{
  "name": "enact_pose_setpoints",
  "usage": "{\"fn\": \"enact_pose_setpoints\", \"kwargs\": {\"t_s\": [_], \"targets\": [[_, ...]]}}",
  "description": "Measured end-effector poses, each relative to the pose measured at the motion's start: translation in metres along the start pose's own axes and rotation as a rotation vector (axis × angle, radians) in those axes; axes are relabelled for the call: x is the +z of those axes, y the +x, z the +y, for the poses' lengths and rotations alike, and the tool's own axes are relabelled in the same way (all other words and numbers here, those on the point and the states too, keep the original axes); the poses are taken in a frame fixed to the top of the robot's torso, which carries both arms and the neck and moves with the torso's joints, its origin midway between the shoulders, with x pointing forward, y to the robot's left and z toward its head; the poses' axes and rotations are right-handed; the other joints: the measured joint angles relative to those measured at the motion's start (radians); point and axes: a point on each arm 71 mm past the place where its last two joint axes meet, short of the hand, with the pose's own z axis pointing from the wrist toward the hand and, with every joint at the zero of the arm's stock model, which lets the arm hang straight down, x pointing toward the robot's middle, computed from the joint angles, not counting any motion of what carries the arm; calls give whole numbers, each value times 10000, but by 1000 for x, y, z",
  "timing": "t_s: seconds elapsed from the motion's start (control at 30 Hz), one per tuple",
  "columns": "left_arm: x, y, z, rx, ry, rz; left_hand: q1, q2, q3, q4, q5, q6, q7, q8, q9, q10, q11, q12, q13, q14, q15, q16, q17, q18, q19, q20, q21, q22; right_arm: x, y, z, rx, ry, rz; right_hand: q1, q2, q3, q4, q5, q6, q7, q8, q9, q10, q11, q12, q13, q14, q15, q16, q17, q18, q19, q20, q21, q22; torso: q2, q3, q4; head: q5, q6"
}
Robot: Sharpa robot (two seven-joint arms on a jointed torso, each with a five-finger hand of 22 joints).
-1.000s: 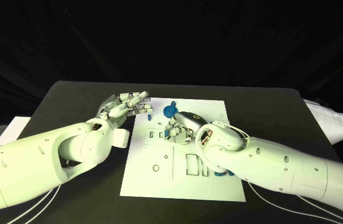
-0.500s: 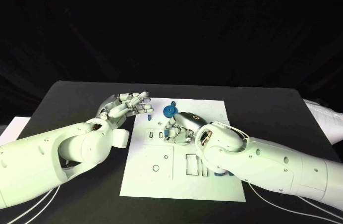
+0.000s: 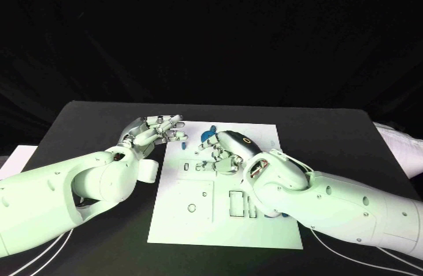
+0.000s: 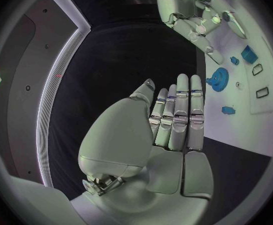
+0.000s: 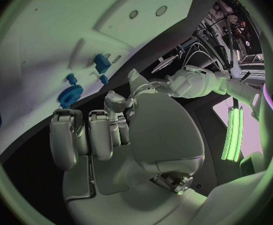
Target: Assemble the parts on the task board
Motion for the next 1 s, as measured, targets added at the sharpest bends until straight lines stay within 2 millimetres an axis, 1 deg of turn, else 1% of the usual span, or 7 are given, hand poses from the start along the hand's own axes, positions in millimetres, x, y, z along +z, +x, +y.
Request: {"fn": "enact_pose_setpoints", "kwargs": {"t_s": [0.17,0.37,0.47,0.57,0.77,0.83,1.0], "targets": [[1,-6,2,622,-297,-52,-72,-95,383,64,0,601,-399,90,35,1291,-554,297,142,1715,-638,1574,1275,2,1351,-636,1281,672,-5,-24,-2,512,-372,-436,109,21,-128,67,0,-117,13,0,0,-85,21,-163,-170,0,0,-49,-1,0,-38,35,-56,-1,-61,52,-65,89,42],[0,-7,8,1896,-1429,328,-947,-512,208,507,-12,704,-654,112,55,2409,-879,1258,982,1867,-937,9122,8240,2,2160,-1039,3115,1906,-15,-56,-21,1078,-249,-650,232,145,-289,179,387,-149,45,1,10,-149,26,-222,-248,-36,36,-88,-1,-1,-79,2,-96,-1,-177,120,-158,226,12],[2,-5,10,3047,-2440,955,-1588,-500,-288,1003,-20,589,-664,420,196,2004,-935,2517,2189,1862,-1011,10882,9890,-33,2156,-1069,4652,3406,-20,-77,-36,1359,80,-855,298,211,-289,179,475,-149,46,1,13,-149,26,-222,-290,-36,36,-128,-2,0,-111,34,-137,-2,-252,149,-198,276,-43],[7,0,6,4658,-3403,1771,-1642,-451,-898,1284,-12,295,-630,983,434,970,-921,4168,3727,1872,-1008,11508,10291,-154,1666,-1099,5704,4397,-27,-93,-51,1676,494,-1010,360,272,-288,179,574,-94,-10,1,25,-148,26,-222,-290,-36,36,-188,-2,-1,-147,-2,-158,-2,-312,166,-243,280,-68],[15,3,2,7704,-4839,2498,-2087,-103,-1851,1367,-181,510,-959,2297,1105,744,-1179,6975,6128,1868,-1120,13504,10341,-542,2833,-1189,9035,8745,-35,-109,-70,2102,1100,-1193,359,272,-430,233,847,-94,-10,1,24,-280,-35,-610,-626,-36,36,-341,-3,0,-271,-21,-274,-3,-385,206,-327,377,-144],[21,3,0,8544,-5222,2487,-2859,-7,-2323,1390,-547,514,-1059,2632,1330,871,-1242,7637,6756,1865,-1226,13699,10341,-637,2947,-1272,9436,9291,-37,-112,-74,2208,1242,-1231,359,272,-512,291,1019,-94,-10,1,24,-281,-35,-648,-686,-36,36,-352,-20,0,-272,-21,-275,-3,-398,221,-356,407,-149],[37,11,-3,9898,-5767,2479,-3381,127,-2926,1400,-613,577,-1246,3206,1769,1280,-1437,8829,7975,1881,-1384,13763,10340,-860,3318,-1427,10204,10437,-38,-114,-79,2368,1455,-1269,359,272,-578,357,1033,-94,-9,1,23,-280,-35,-648,-705,-36,36,-382,-21,0,-271,-21,-277,-3,-424,241,-383,446,-189]]}}
